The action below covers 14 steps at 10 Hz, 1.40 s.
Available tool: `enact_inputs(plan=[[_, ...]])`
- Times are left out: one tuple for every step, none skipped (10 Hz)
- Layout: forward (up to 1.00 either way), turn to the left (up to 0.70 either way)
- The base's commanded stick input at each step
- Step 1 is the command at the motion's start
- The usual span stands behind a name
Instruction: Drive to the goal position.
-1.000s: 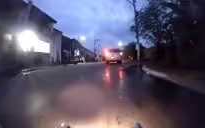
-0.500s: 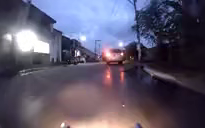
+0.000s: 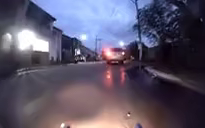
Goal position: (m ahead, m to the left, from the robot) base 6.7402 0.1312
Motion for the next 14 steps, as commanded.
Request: enact_inputs(plan=[[0.50, 0.00], [0.50, 0.00], [0.50, 0.00], [0.50, 0.00], [0.50, 0.00], [0.50, 0.00], [0.50, 0.00], [0.50, 0.00], [0.50, 0.00], [0.50, 0.00], [0.50, 0.00], [0.50, 0.00], [0.50, 0.00], [0.50, 0.00]])
